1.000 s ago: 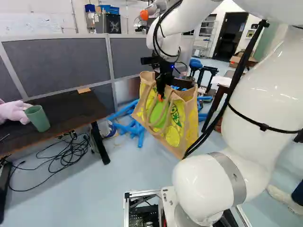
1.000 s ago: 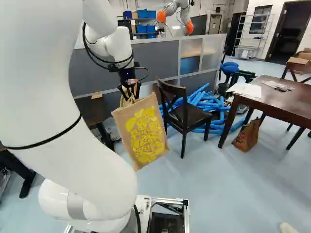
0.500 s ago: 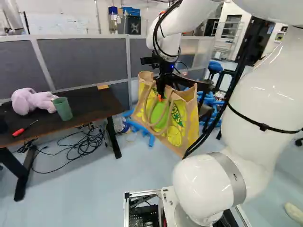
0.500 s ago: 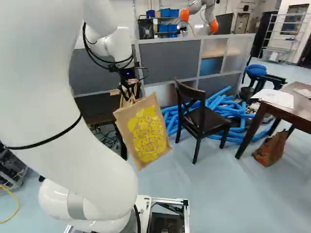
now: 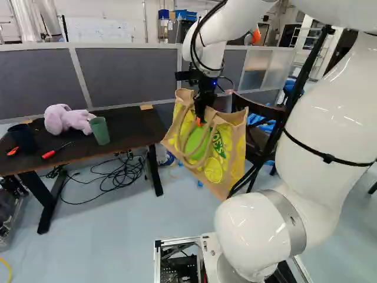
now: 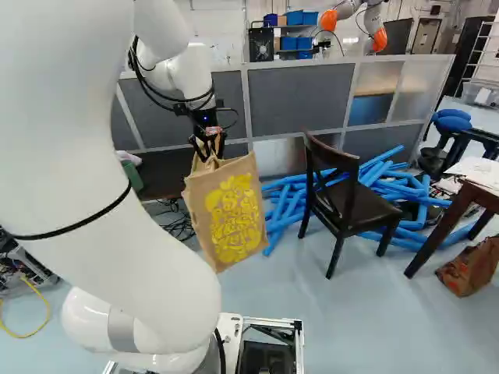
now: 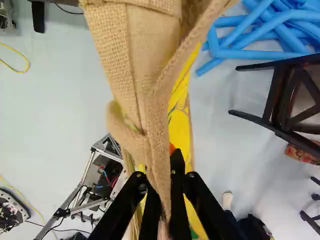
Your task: Pick up the bag on the ground and place it on the table
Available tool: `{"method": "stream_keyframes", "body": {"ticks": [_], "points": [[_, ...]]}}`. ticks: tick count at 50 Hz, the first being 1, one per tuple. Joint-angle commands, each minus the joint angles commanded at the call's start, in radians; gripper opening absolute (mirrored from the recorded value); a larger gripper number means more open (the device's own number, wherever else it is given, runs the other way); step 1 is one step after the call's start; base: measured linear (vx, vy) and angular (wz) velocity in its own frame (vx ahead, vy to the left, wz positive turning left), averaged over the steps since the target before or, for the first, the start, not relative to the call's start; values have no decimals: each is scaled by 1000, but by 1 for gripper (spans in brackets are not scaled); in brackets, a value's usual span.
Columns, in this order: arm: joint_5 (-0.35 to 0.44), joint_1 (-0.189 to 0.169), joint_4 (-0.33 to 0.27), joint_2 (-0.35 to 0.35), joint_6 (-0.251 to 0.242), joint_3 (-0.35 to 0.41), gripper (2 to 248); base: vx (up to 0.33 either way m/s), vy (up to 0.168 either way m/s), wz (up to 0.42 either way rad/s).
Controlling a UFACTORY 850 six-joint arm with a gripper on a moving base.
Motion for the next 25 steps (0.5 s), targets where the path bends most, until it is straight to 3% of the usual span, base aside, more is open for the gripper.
{"method": "stream_keyframes", "body": {"ticks": [25], "points": [[0, 0, 0, 0, 0, 0, 22, 111, 15, -10]]}}
